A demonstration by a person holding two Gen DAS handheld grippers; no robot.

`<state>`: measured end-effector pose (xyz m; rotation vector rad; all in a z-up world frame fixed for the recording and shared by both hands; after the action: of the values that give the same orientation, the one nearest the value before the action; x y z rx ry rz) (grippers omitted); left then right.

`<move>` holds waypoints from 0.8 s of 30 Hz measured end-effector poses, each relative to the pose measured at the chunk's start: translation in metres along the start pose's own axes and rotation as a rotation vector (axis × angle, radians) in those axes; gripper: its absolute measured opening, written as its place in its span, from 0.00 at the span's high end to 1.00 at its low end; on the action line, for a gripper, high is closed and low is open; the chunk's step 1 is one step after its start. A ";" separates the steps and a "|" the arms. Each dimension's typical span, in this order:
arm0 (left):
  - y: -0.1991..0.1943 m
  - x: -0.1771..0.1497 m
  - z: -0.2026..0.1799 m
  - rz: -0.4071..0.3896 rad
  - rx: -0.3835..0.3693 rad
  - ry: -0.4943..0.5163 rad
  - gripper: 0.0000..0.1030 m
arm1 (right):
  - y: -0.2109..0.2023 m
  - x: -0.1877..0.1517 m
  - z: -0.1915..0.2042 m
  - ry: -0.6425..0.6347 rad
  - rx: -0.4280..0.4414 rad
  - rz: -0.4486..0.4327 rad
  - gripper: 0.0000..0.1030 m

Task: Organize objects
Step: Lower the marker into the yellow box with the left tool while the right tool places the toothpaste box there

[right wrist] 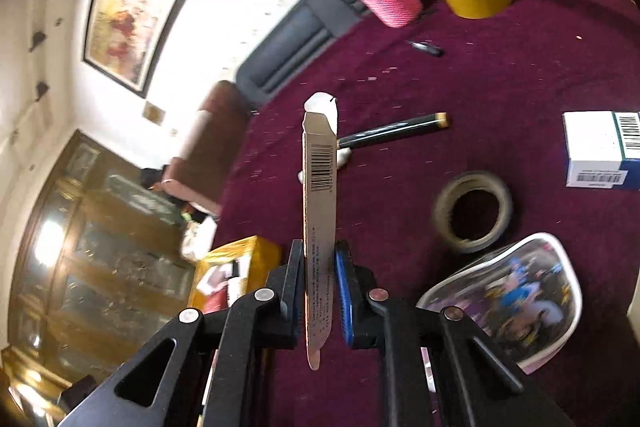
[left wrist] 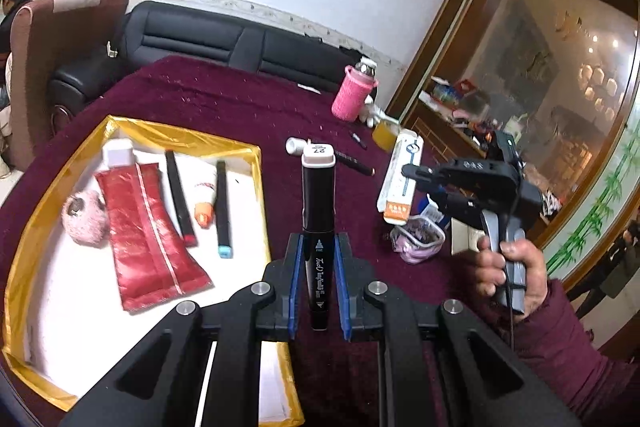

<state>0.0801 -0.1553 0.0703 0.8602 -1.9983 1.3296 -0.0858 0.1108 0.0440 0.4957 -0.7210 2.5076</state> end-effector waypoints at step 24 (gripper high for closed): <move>-0.007 -0.023 0.093 0.178 0.164 -0.104 0.83 | 0.126 -0.150 0.105 -0.170 0.144 0.419 0.84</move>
<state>0.0892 -0.2406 0.0263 0.8564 -2.1090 1.5968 -0.0091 -0.0944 0.0091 0.6743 -0.7770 2.9505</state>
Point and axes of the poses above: each gripper's, at about its wrist camera, not at the fingertips, and y roughly the way its jaws point, z to its left, x to its top, the point moved 6 cm from there along y, roughly the way its jaws point, and after that the axes turned 7 degrees about x, right-handed, at the moved point
